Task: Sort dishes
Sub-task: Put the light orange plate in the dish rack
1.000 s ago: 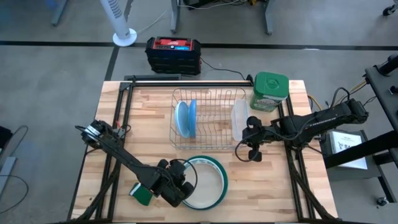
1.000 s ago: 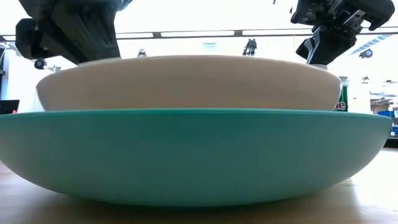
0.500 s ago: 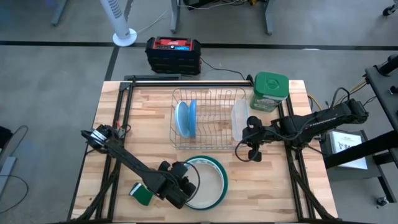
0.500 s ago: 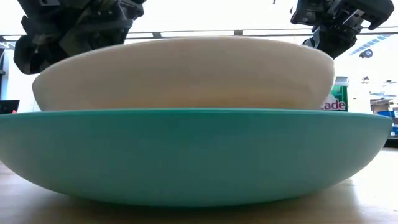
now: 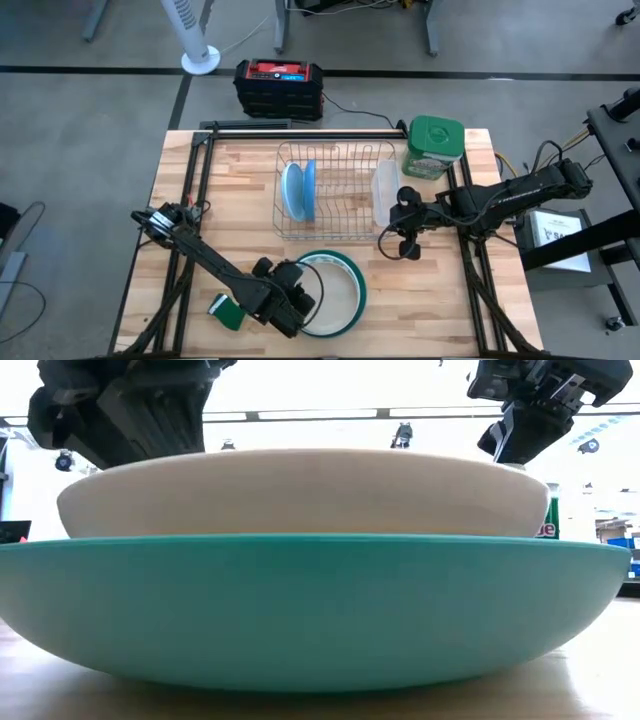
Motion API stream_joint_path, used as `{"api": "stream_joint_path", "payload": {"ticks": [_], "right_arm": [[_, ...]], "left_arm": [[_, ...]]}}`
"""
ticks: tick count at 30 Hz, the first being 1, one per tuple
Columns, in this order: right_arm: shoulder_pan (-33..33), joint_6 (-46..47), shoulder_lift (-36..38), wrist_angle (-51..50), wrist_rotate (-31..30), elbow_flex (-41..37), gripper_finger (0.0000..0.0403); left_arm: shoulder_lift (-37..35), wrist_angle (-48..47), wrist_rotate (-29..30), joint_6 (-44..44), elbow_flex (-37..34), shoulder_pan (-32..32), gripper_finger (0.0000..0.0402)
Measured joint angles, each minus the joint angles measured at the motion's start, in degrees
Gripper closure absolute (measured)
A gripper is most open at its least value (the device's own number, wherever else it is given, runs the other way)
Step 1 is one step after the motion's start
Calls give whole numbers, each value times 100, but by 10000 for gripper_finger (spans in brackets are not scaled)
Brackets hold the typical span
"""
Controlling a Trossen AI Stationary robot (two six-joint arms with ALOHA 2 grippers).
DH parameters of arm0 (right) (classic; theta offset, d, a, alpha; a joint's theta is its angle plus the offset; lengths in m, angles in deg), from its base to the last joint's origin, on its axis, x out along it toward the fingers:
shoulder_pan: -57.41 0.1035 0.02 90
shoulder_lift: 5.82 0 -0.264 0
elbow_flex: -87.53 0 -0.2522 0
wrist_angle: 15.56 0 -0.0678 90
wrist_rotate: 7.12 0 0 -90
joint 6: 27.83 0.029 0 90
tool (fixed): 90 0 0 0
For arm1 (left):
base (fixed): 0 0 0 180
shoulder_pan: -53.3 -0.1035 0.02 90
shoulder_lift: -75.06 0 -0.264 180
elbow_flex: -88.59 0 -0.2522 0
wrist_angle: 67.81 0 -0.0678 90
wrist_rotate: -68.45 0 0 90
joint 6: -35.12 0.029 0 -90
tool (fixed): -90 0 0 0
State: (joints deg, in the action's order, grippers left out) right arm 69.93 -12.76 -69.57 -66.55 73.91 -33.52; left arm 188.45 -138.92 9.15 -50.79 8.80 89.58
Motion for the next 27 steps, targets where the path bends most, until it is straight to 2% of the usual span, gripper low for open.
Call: {"api": "stream_joint_path", "payload": {"ticks": [4,12,20,27], "right_arm": [[-1,0,0,10,-2,0,403],[-1,0,0,17,-2,0,403],[0,0,0,20,-2,0,403],[-1,-2,0,22,-4,0,403]], "left_arm": [[0,-9,0,-219,-81,0,242],[4,599,-135,-119,-298,0,242],[4,638,-135,-302,-463,0,246],[38,810,-131,-123,-463,0,246]]}}
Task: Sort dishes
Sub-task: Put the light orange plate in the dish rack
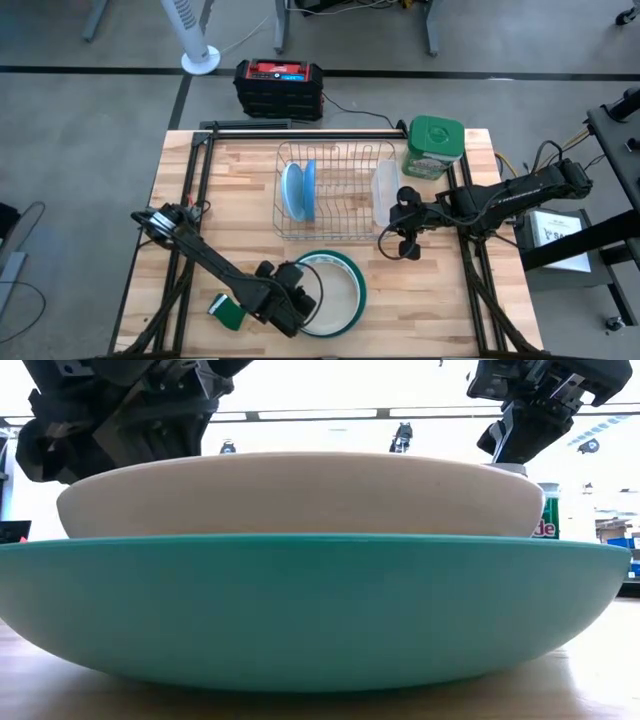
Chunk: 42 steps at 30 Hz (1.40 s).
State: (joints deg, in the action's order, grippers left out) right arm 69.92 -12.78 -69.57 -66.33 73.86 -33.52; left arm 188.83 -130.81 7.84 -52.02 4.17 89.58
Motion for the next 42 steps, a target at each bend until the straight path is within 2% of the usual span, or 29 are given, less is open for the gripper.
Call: {"api": "stream_joint_path", "payload": {"ticks": [6,15,18,25,33,42], "right_arm": [[2,0,0,17,-1,-1,403],[1,1,1,48,-2,-1,403],[2,1,1,52,-4,-1,403],[2,0,2,63,-4,-1,403],[37,0,44,13,-7,1,403],[202,102,551,-43,-15,30,403]], "left_arm": [[216,62,-307,0,7,-9,247],[270,20,-350,133,113,-11,251],[289,14,-332,321,247,-13,277],[282,13,-188,465,480,-17,387],[272,-607,37,507,882,50,398],[277,-1758,519,515,1585,168,400]]}}
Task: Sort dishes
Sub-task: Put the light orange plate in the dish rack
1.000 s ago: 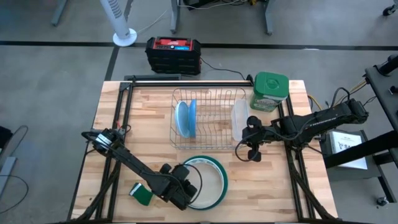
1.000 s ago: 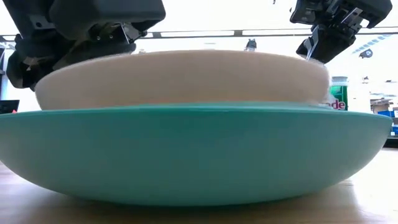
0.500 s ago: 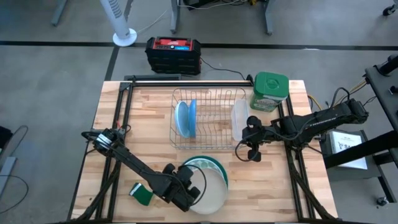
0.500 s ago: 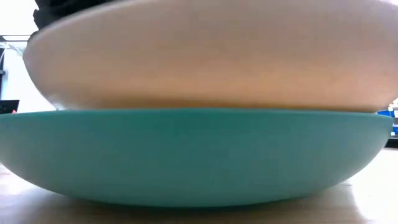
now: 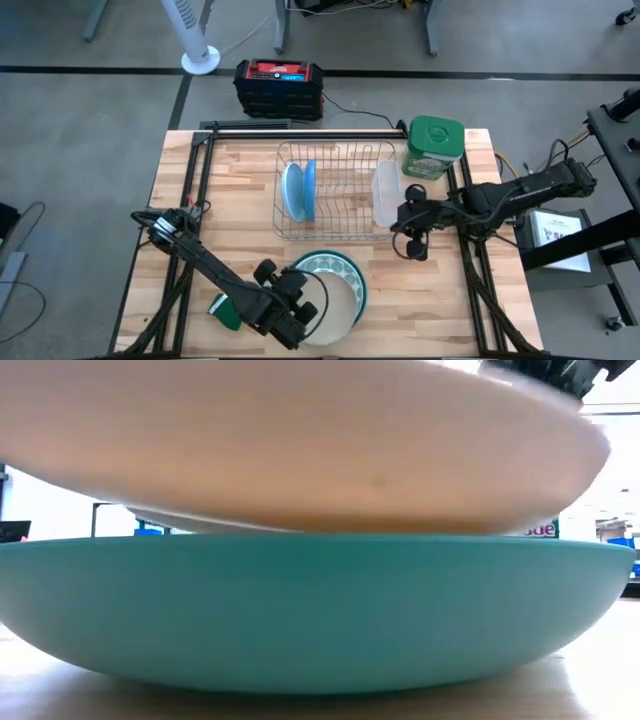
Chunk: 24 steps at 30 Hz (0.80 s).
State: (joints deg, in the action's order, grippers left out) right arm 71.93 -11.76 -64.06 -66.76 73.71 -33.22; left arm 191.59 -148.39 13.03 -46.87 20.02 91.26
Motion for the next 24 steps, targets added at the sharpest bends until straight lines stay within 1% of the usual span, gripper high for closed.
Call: {"api": "stream_joint_path", "payload": {"ticks": [3,7,9,12,15,18,21,24], "right_arm": [[51,61,233,22,-60,21,403],[178,83,522,126,-326,101,403],[282,-68,634,418,-372,124,403],[514,-398,713,1011,-387,180,403],[766,-639,712,1545,-387,254,403],[960,-611,647,1863,-382,373,403],[1085,-403,474,1915,-180,526,399],[1177,-153,226,1807,-83,696,382]], "left_arm": [[2,-295,231,6,185,-2,400],[4,-528,630,23,397,17,400],[4,-539,865,29,546,39,401],[12,-538,1224,388,831,81,401],[33,-541,1569,779,1095,143,401],[33,-544,1917,1179,1230,188,401],[33,-550,2303,1540,1263,205,401],[33,-573,2583,1713,1298,198,401]]}}
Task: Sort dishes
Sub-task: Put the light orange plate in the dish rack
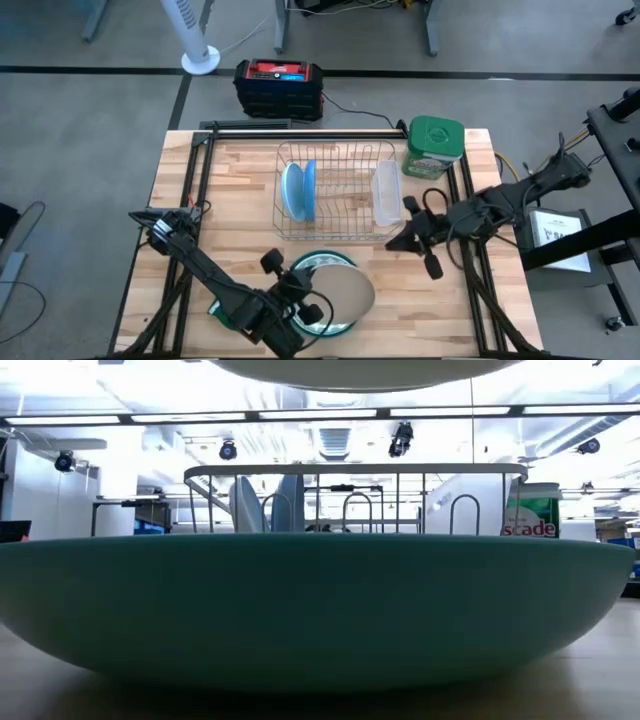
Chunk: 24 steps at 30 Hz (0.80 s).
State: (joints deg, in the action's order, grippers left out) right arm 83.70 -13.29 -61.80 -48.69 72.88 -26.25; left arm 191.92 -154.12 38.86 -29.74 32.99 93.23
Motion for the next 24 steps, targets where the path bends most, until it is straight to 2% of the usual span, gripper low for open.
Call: {"api": "stream_joint_path", "payload": {"ticks": [7,14,19,24], "right_arm": [[71,429,-754,-813,7,763,311],[71,458,-1474,-1440,1,1677,243],[71,459,-1819,-1476,0,1877,217],[71,532,-2064,-1471,-3,1947,212]], "left_arm": [[0,-12,624,100,-43,-38,401],[0,-14,877,120,-45,-96,401],[0,-8,1100,120,-48,-99,401],[0,-1,1268,121,-50,-99,401]]}}
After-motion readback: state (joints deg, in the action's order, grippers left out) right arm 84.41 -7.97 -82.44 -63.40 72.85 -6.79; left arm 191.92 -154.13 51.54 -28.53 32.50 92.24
